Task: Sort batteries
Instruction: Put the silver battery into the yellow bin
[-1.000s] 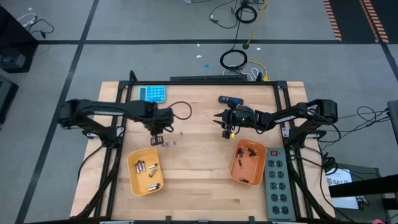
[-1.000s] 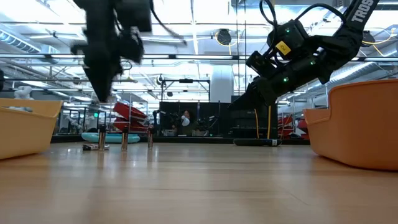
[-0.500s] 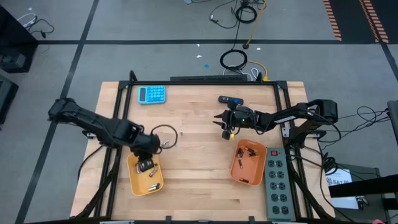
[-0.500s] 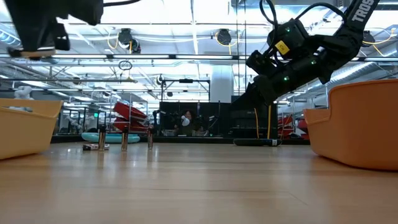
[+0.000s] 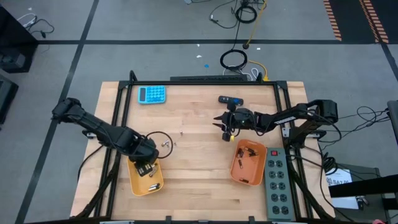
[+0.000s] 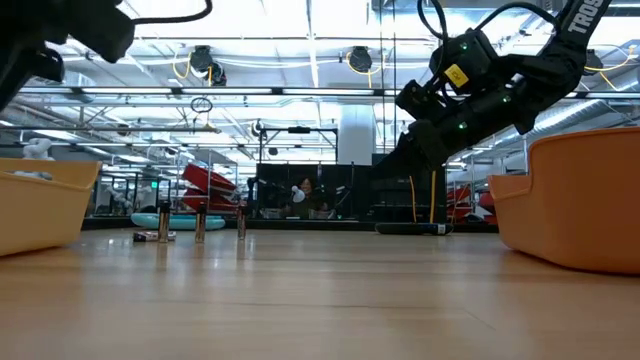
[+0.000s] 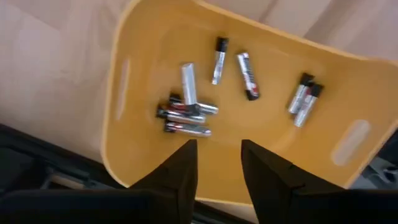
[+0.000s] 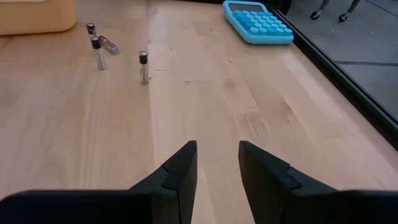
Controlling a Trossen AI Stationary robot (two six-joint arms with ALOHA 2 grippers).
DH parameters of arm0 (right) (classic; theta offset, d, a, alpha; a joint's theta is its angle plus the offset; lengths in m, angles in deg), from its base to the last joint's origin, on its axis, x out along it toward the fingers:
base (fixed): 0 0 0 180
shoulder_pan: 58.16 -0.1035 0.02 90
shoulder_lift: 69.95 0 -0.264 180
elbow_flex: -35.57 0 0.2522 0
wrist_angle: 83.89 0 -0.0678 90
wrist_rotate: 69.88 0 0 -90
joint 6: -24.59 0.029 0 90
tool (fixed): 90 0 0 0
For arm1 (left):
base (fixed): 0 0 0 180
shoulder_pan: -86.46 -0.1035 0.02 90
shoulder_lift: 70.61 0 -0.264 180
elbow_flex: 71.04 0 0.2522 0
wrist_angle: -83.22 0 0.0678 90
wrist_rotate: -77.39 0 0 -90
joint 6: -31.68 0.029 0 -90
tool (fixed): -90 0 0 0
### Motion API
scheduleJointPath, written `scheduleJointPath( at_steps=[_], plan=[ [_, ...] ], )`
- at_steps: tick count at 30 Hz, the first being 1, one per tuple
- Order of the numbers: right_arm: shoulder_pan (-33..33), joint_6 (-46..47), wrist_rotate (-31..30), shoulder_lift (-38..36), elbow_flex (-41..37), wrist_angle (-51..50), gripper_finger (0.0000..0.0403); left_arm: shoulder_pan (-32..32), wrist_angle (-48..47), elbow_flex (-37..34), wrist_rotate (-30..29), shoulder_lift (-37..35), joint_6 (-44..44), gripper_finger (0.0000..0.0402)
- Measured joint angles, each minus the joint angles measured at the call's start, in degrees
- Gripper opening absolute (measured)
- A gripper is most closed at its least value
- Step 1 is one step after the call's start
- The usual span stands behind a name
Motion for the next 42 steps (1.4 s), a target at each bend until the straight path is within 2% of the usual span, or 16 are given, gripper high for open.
scheduleJointPath(
  at_steps=[3, 5, 11, 16, 21, 30, 42],
  plan=[
    [-0.4, 0.0, -0.1, 0.0, 0.0, -0.2, 0.0109, 0.0, 0.1, 1.6, 0.9, 0.0, -0.9, 0.0139],
    [-0.5, -0.1, -0.2, 0.0, 0.0, -0.5, 0.0109, -0.4, 0.2, 3.0, -0.7, 0.0, -0.5, 0.0141],
    [-0.5, 1.1, -0.2, 0.0, 0.0, -0.4, 0.0109, -5.8, 0.1, 4.3, -19.9, 0.3, 4.6, 0.0143],
    [-1.4, 1.8, -0.4, 0.0, 0.0, -0.3, 0.0109, -10.0, 3.9, 4.2, -25.3, 3.2, 14.1, 0.0144],
    [-2.2, 1.8, -0.3, 0.0, 0.0, 0.1, 0.0109, -11.1, 12.7, 4.2, -26.3, 6.2, 23.6, 0.0159],
    [-2.4, 1.7, -0.3, 0.0, 0.0, 0.1, 0.0109, -12.9, 18.8, 4.2, -27.2, 13.7, 31.7, 0.0234],
    [-2.4, 1.6, -0.3, 0.0, 0.0, -0.4, 0.0109, -14.8, 21.9, 4.1, -27.3, 20.7, 41.0, 0.0239]
  ],
)
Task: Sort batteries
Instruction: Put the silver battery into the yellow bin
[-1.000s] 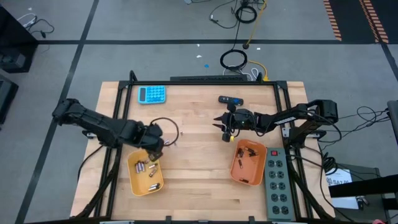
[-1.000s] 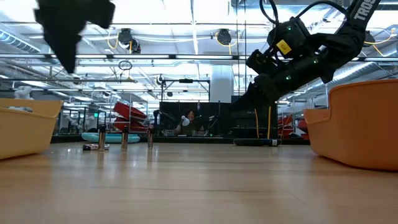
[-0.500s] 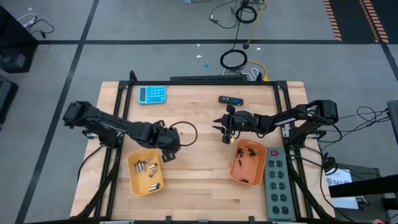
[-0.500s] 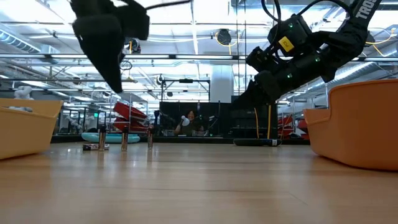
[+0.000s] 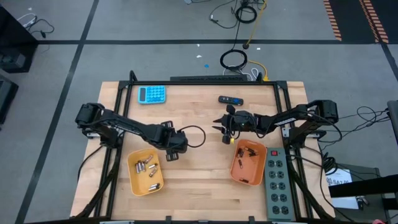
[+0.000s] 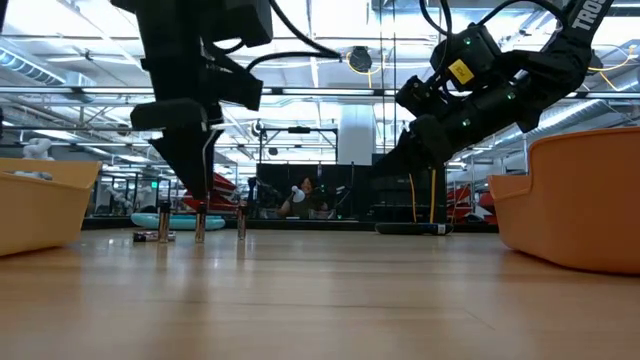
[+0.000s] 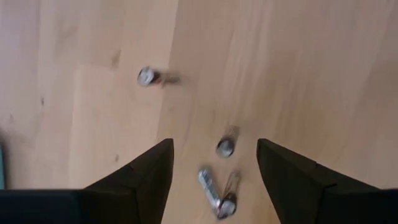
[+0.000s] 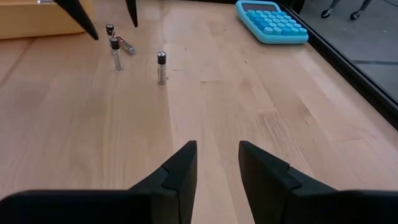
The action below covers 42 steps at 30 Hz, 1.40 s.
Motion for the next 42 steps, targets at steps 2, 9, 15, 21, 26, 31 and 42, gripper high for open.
scheduleJointPath(
  at_steps=[2, 9, 15, 21, 26, 31, 42],
  plan=[
    [0.0, 0.0, 0.0, 0.0, 0.0, 0.0, 0.0109, 0.0, 2.4, -0.7, 0.3, 0.0, 0.5, 0.0239],
    [0.0, -0.2, 0.0, 0.0, 0.0, 0.0, 0.0109, -0.8, 7.5, -5.1, 3.2, 0.0, 0.0, 0.0239],
    [0.0, -0.2, 0.0, 0.0, 0.0, 0.0, 0.0109, -1.4, 12.5, -8.3, 3.7, 0.0, -0.1, 0.0239],
    [0.0, -0.2, 0.0, 0.0, 0.0, 0.0, 0.0109, -2.6, 16.1, -10.3, 3.8, 0.0, -1.6, 0.0233],
    [0.0, -0.3, 0.0, 0.0, 0.0, 0.0, 0.0109, -3.3, 17.4, -10.9, 5.8, 0.0, -1.7, 0.0177],
    [0.0, -0.4, 0.0, 0.0, 0.0, 0.0, 0.0109, -3.3, 17.4, -10.9, 6.7, 0.0, -1.6, 0.0065],
    [0.0, -0.2, 0.0, 0.0, 0.0, 0.0, 0.0109, -3.0, 16.3, -10.8, 6.7, -1.0, -1.1, 0.0032]
  ],
)
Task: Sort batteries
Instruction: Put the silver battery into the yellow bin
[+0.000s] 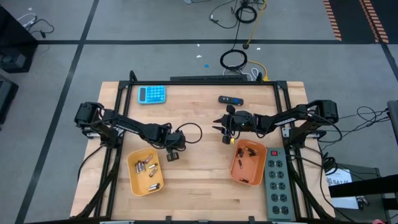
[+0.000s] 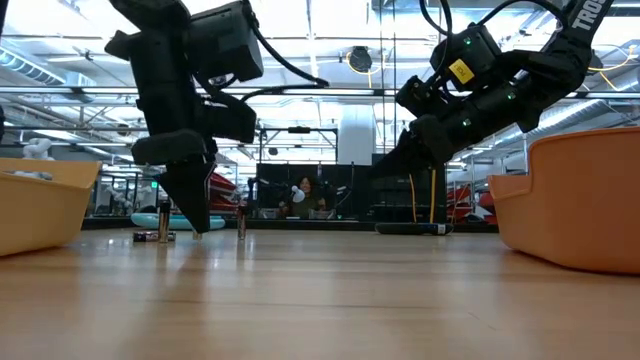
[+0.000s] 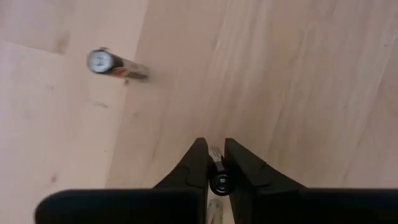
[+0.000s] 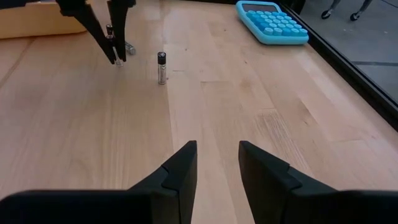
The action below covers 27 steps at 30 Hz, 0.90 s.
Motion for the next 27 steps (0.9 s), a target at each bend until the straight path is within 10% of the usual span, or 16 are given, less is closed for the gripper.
scheduleJointPath(
  at_steps=[10, 19, 27],
  plan=[
    [0.0, 0.1, 0.0, 0.0, 0.0, 0.0, 0.0109, -0.1, -15.9, 7.8, -5.9, -8.3, -0.3, 0.0032],
    [0.0, 0.4, 0.0, 0.0, 0.0, -1.3, 0.0109, 6.3, -26.9, 7.5, 26.9, -16.1, -25.3, 0.0032],
    [0.0, 0.6, 0.0, 0.0, 0.0, -1.2, 0.0109, 17.0, -26.8, 6.7, 27.0, -14.4, -37.6, 0.0057]
  ],
)
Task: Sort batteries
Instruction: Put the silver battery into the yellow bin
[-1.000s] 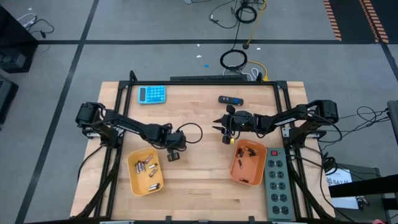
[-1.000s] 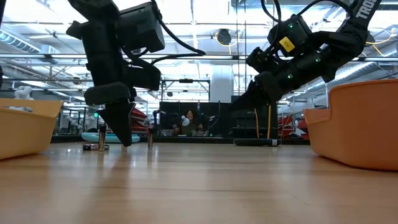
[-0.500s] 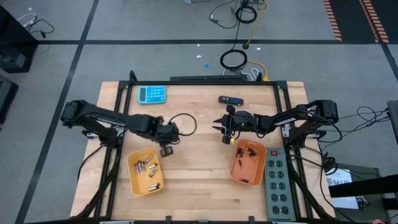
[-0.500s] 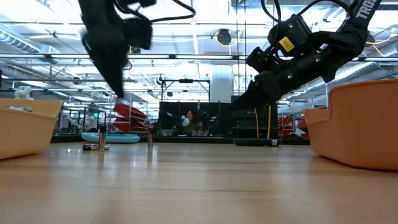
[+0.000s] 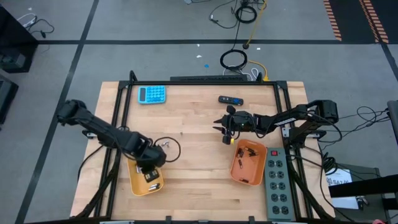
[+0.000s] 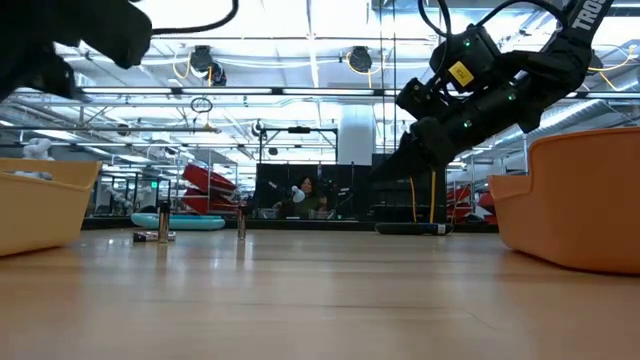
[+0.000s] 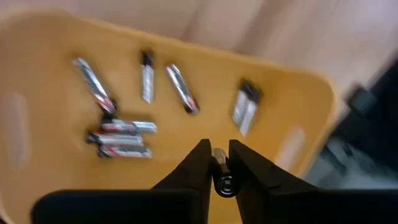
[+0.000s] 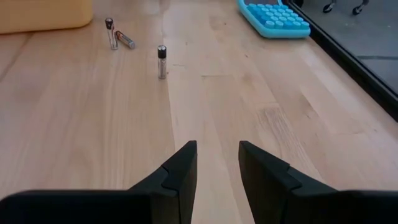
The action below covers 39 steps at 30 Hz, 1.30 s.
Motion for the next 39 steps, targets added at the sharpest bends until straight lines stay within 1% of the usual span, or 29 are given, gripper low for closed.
scheduleJointPath(
  at_steps=[2, 3, 6, 8, 10, 12, 16, 19, 21, 24, 25, 28, 30, 34, 36, 39],
  plan=[
    [0.0, 0.5, 0.0, 0.0, 0.0, 0.1, 0.0109, 0.8, 0.1, 0.0, -3.3, 0.4, -1.6, 0.0084],
    [0.0, 0.7, 0.0, 0.0, 0.0, 0.3, 0.0109, 1.0, 0.1, 0.0, -3.6, 0.5, -1.8, 0.0097],
    [0.0, 0.9, 0.0, 0.0, 0.0, 0.3, 0.0109, 1.1, -0.2, 0.2, -2.6, 0.4, -1.9, 0.0127],
    [-0.4, 0.9, 0.0, 0.0, 0.0, 0.3, 0.0109, 1.1, -1.8, 1.5, -1.1, 0.5, -1.9, 0.0136],
    [-0.9, 0.9, 0.0, 0.0, 0.0, 0.3, 0.0109, 0.9, -2.8, 3.1, -1.2, 0.4, -1.9, 0.0139],
    [-1.4, 0.9, 0.0, 0.0, 0.0, 0.6, 0.0109, 0.2, -4.2, 4.4, -4.5, 0.4, -0.9, 0.014],
    [-2.1, 1.0, 0.0, 0.0, 0.0, 1.8, 0.0109, -4.0, -7.6, 5.4, -16.7, 0.4, 5.5, 0.0141],
    [-2.7, 1.7, 0.0, 0.0, 0.0, 1.8, 0.0109, -8.9, -7.4, 4.6, -21.2, 0.9, 12.3, 0.0142],
    [-3.4, 1.9, 0.0, 0.0, 0.0, 1.7, 0.0109, -11.7, -5.5, 4.1, -24.0, 1.8, 17.1, 0.0142],
    [-4.3, 1.9, -0.1, 0.0, 0.0, 1.7, 0.0109, -14.5, 1.0, 3.9, -29.0, 3.6, 25.6, 0.0143],
    [-4.5, 1.9, -0.1, 0.0, 0.0, 1.7, 0.0109, -14.9, 3.1, 3.9, -29.8, 4.2, 28.4, 0.0144],
    [-4.9, 1.9, -0.2, 0.0, 0.0, 1.5, 0.0109, -16.1, 7.6, 3.9, -29.0, 6.2, 34.2, 0.0162],
    [-4.9, 1.6, -0.2, 0.0, 0.0, 1.4, 0.0109, -16.4, 7.8, 3.8, -28.0, 7.8, 35.9, 0.0185],
    [-4.9, 1.3, -0.3, 0.0, 0.0, 0.9, 0.0109, -16.4, 6.9, 3.8, -27.9, 10.9, 37.5, 0.023],
    [-4.9, 1.1, -0.3, 0.0, 0.0, 0.6, 0.0109, -16.4, 6.3, 3.8, -27.9, 12.3, 37.7, 0.024],
    [-4.9, 1.0, -0.3, 0.0, 0.0, 0.7, 0.0109, -16.2, 6.3, 3.7, -27.5, 13.6, 39.2, 0.0244]
  ],
)
